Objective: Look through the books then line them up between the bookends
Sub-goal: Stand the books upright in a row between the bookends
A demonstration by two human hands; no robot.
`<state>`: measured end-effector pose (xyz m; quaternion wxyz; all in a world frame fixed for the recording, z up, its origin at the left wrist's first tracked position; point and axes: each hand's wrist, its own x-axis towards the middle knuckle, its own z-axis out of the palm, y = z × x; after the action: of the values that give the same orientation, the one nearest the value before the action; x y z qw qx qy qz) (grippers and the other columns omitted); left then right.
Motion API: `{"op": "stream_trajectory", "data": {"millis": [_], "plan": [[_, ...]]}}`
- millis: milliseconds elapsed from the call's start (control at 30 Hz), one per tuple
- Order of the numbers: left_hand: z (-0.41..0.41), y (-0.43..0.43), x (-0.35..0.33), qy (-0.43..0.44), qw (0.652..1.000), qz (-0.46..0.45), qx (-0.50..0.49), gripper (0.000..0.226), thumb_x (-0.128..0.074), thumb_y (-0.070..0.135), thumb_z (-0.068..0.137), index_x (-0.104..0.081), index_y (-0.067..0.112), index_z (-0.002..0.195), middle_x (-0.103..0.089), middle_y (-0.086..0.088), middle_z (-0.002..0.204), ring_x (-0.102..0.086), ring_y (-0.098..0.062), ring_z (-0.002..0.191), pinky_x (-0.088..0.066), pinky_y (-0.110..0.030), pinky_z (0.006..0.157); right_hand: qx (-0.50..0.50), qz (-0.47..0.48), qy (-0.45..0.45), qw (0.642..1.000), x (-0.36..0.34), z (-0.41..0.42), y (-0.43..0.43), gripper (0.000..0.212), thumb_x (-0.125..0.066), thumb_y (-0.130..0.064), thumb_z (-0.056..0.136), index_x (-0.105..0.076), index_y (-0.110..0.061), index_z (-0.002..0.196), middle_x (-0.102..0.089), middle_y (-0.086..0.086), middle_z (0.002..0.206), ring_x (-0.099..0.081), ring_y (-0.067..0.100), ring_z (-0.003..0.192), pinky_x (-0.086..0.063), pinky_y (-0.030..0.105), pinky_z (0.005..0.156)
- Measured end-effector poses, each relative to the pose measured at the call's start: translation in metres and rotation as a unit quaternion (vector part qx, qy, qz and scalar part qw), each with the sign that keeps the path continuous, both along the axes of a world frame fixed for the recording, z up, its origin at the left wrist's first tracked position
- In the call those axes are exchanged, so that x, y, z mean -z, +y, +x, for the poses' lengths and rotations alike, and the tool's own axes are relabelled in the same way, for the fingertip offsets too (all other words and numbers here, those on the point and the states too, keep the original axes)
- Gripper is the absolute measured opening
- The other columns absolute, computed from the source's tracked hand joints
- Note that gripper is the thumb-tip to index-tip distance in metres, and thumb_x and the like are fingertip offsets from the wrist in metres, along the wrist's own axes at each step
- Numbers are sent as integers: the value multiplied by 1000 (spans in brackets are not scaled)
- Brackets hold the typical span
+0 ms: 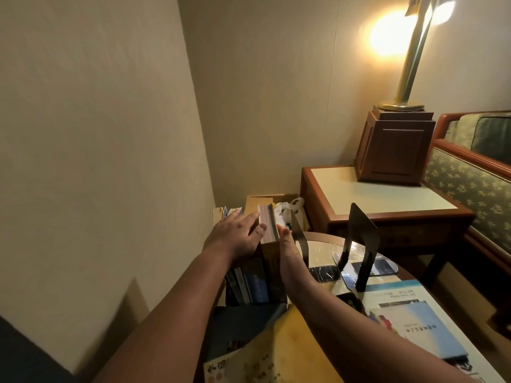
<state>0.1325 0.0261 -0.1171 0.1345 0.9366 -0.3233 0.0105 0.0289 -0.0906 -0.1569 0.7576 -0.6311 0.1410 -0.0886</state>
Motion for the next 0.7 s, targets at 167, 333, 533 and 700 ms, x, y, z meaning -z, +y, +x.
{"op": "stream_trajectory", "data": {"millis": [167,333,533,700], "plan": [[4,3,4,-11,1000,8,10,65,-25,66,95,-24,36,153,-30,-1,160,-15,-22,151,-24,-48,115,-30,42,133,990,18,6,-12,63,-22,-65,99,-55,-20,128,-64,6,117,-56,27,116,-41,45,101],[4,1,2,-16,999,8,38,64,-22,58,92,-18,43,153,-32,1,158,-16,-24,150,-26,-49,116,-44,25,182,982,36,12,-18,82,-29,-74,92,-48,-13,142,-52,13,143,-47,34,130,-37,43,102],[7,4,4,-37,998,3,58,68,-18,68,88,-31,40,149,-23,7,162,-15,-22,150,-25,-49,115,-90,-16,203,975,38,9,-30,77,-27,-70,97,-39,-14,149,-42,14,153,-39,34,139,-33,43,114],[3,4,-2,-26,996,15,79,98,-8,90,73,-27,36,151,-18,9,164,-14,-18,150,-20,-48,118,-77,20,181,980,-1,0,-24,57,-19,-42,108,-25,-10,154,-34,16,157,-31,33,144,-41,15,89]]}}
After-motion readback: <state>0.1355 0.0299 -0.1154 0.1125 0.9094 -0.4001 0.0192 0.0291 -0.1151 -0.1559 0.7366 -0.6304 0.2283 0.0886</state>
